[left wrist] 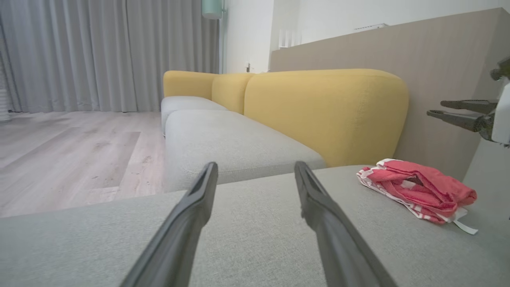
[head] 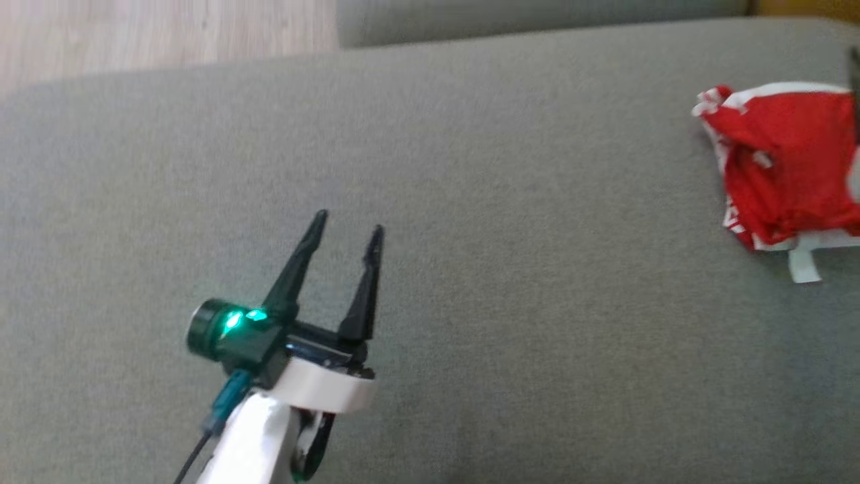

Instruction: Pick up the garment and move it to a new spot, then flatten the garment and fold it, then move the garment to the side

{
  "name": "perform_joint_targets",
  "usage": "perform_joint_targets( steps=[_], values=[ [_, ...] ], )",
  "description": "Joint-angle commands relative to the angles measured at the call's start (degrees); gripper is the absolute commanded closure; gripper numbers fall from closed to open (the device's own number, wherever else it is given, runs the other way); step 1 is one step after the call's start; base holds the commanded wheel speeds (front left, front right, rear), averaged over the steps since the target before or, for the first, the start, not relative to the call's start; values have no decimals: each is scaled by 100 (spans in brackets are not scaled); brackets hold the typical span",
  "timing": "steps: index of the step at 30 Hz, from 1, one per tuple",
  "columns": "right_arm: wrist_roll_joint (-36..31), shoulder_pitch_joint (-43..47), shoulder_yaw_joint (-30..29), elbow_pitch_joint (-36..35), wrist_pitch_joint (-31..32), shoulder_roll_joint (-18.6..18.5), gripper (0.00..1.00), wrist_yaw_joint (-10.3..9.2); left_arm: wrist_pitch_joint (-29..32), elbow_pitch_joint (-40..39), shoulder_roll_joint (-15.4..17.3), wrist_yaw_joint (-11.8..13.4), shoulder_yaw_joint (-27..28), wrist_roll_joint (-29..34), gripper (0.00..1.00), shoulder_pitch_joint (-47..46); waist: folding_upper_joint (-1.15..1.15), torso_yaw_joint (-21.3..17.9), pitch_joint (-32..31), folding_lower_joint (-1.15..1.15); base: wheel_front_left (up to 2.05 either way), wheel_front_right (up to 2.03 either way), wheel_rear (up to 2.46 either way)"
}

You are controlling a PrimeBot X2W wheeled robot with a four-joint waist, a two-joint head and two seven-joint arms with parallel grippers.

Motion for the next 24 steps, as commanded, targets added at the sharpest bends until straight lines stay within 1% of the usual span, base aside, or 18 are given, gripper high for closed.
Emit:
perform_joint_targets(
  steps=[1,4,5,6,9,12,16,19,20,24],
  values=[
    [42,270,-125,-491,-69,36,0,-4,-55,-265,10,58,309,11,0,-37,0,-128,-277,1,0,0,0],
    [159,764,-605,-1364,-73,431,0,-4,-55,-329,10,75,492,9,0,104,0,-182,-442,1,0,0,0],
    [159,764,-605,-1364,-73,431,0,-4,-55,-329,10,75,492,9,0,104,0,-182,-442,1,0,0,0],
    [242,1180,-928,-1932,-73,724,0,-4,-55,-325,10,54,567,10,0,200,0,-202,-554,1,0,0,0],
    [340,1871,-1254,-2717,-74,1250,0,-4,-55,-332,10,40,664,-30,0,340,0,-218,-700,1,0,0,0],
    [373,2620,-1434,-3290,-74,1819,0,-4,-55,-353,10,86,727,-69,0,489,0,-215,-847,1,0,0,0],
    [301,3550,-1621,-3863,-75,2461,0,-4,-55,-403,10,103,690,-75,0,681,0,-185,-949,1,0,0,0],
    [107,4127,-1586,-4194,-75,2714,0,-4,-55,-387,10,136,674,-107,0,799,0,-158,-977,1,0,0,0],
    [62,4286,-1581,-4261,-75,2767,0,-4,-55,-305,10,136,667,-243,0,863,0,-149,-984,1,0,0,0],
    [-2,4684,-1594,-4422,-75,2872,0,-4,-55,-140,10,98,630,-294,0,923,0,-109,-992,1,0,0,0]
  ],
)
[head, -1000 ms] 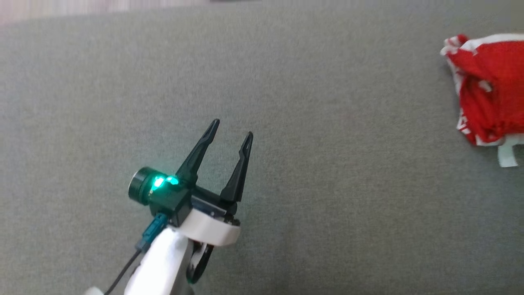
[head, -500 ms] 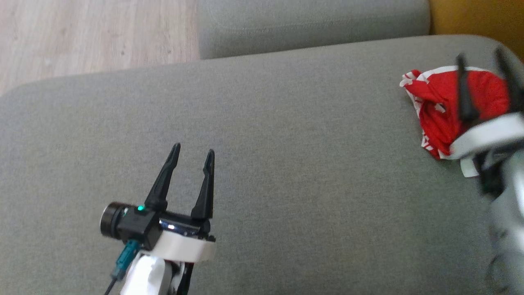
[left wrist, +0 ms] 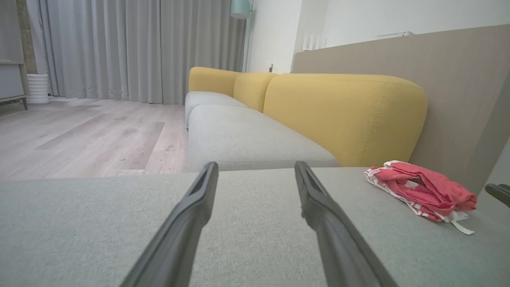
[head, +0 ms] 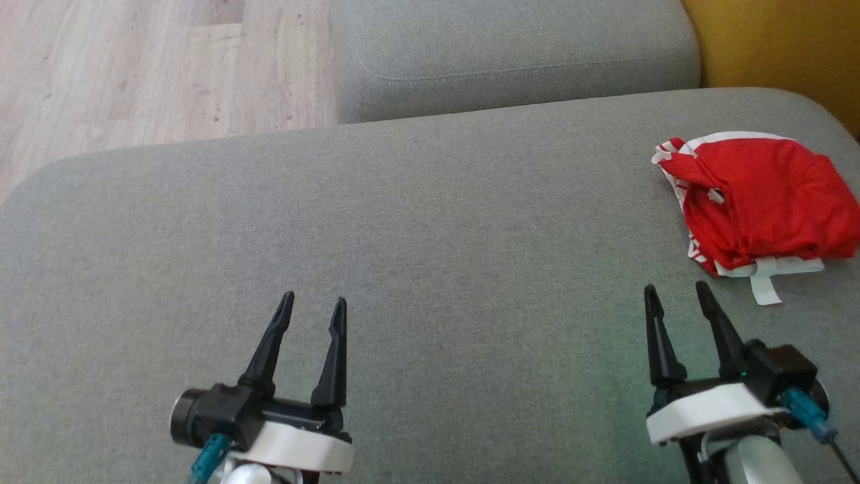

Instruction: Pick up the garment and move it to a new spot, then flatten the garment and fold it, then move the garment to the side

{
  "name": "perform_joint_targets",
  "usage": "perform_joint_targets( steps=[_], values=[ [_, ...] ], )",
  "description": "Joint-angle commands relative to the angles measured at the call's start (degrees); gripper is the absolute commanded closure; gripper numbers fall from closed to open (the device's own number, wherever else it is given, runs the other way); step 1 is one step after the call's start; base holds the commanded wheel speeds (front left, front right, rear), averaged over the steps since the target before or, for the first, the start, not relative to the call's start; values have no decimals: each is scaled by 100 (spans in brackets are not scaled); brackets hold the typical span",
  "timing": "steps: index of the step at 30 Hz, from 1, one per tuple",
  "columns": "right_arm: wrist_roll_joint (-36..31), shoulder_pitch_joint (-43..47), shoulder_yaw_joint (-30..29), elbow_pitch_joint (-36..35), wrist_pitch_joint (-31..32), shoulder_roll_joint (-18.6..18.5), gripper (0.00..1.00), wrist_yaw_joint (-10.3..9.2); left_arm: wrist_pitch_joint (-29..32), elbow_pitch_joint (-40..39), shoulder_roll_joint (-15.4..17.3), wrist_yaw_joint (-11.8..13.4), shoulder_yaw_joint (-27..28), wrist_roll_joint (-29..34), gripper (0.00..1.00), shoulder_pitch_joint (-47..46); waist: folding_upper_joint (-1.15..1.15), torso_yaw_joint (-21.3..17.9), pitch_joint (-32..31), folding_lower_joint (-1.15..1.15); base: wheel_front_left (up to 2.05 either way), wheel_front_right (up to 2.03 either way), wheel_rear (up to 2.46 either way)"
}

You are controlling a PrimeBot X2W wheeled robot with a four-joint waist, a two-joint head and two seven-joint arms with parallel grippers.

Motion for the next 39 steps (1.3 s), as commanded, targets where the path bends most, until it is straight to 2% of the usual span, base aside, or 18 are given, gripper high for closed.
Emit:
perform_joint_targets(
  steps=[1,12,21,38,39],
  values=[
    [-73,-142,116,-285,-62,25,0,-4,-55,-158,7,-14,184,16,0,-153,0,11,2,1,0,0,0],
    [-52,-157,140,-480,-62,39,0,-4,-55,-164,7,-103,234,-166,0,-128,0,107,-29,1,0,0,0],
    [49,-122,189,-491,-62,40,0,-4,-55,-241,7,52,339,-239,0,-102,0,113,-63,1,0,0,0],
    [-8,-135,264,-449,-62,40,0,-4,-55,-409,7,88,425,-371,0,-109,0,104,-84,1,0,0,0],
    [15,90,111,-281,0,35,100,0,0,-203,0,97,206,-334,100,43,0,104,-84,1,0,0,0]
  ],
)
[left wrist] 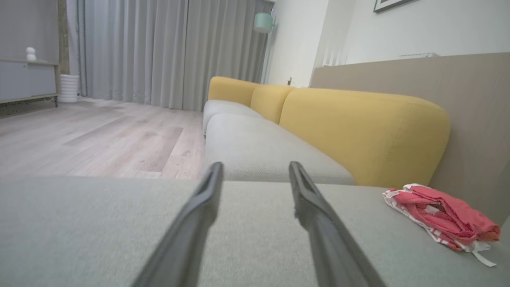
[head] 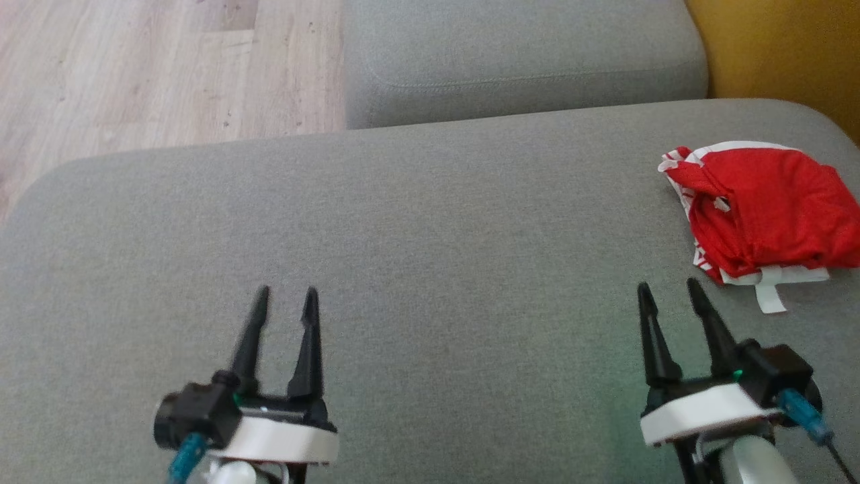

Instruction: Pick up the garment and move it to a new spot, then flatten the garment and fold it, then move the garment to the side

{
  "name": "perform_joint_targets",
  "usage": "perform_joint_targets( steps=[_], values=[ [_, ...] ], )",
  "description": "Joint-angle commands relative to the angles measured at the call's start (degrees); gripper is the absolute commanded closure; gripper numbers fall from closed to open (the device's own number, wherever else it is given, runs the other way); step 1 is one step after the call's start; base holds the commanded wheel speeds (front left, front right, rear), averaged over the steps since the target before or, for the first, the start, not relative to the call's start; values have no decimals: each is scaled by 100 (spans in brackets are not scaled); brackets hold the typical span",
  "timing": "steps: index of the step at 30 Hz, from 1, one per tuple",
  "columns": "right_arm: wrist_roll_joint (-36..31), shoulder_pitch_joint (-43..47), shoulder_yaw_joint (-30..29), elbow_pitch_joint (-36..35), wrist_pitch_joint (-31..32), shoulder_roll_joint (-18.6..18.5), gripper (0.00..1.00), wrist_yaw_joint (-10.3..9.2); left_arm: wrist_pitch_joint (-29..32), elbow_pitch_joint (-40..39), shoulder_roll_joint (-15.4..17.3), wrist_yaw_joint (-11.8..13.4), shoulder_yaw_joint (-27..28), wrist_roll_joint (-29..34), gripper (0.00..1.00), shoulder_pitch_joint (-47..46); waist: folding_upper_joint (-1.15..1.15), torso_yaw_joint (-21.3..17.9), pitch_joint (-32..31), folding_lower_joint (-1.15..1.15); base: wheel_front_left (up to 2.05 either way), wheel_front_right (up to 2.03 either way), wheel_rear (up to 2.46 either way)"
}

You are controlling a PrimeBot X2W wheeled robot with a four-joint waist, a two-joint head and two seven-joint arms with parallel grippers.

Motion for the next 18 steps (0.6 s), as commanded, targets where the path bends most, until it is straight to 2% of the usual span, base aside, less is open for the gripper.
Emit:
perform_joint_targets(
  steps=[1,4,18],
  values=[
    [2,5,-2,24,1,0,100,1,2,16,0,4,-1,-1,100,0,0,0,0,0,0,0,0],
    [46,92,5,224,14,3,100,0,30,229,2,0,-21,-47,100,100,0,0,1,0,0,0,0],
    [1034,21,-57,191,206,-40,100,-1,219,270,48,-54,160,-955,100,35,0,1,17,0,0,0,0]
  ],
)
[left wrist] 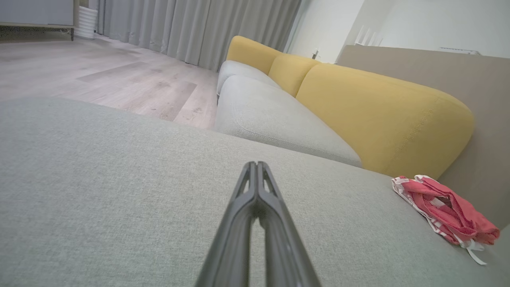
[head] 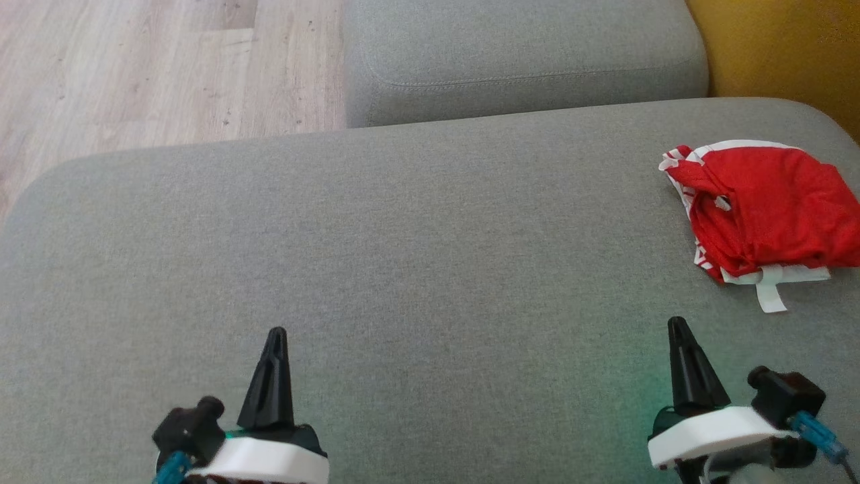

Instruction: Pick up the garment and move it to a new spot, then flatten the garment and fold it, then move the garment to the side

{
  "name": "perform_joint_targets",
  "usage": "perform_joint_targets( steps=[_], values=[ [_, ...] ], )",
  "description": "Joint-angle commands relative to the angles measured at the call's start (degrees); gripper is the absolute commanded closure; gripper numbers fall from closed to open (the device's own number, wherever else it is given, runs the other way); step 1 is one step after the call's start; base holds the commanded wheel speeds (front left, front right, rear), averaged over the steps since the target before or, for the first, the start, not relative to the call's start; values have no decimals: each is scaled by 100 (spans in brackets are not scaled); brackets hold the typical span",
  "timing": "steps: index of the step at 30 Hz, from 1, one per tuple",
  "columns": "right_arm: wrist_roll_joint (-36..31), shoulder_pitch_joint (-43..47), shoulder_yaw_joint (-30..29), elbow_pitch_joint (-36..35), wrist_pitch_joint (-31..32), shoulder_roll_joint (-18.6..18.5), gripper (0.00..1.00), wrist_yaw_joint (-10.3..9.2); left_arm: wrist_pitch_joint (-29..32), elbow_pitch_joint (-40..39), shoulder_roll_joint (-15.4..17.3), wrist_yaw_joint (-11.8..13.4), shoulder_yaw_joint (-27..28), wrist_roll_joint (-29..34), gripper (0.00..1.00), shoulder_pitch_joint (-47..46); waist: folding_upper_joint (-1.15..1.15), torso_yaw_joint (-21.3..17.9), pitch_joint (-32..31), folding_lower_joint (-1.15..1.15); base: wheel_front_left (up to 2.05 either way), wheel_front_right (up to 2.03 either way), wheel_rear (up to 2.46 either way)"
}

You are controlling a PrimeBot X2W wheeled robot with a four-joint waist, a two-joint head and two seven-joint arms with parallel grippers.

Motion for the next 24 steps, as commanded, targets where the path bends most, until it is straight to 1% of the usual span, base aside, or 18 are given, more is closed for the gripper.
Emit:
perform_joint_targets(
  steps=[1,2,24],
  values=[
    [229,-266,-25,-211,35,-46,100,-1,42,-156,35,-38,130,-195,100,-284,0,0,2,0,0,0,0],
    [368,-277,-34,-215,62,-51,100,-1,70,-147,40,-47,156,-323,100,-294,0,1,4,0,0,0,0],
    [1874,-384,-161,-268,384,-89,100,-1,384,-87,86,-140,466,-1711,100,-397,0,3,29,0,0,0,0]
  ],
)
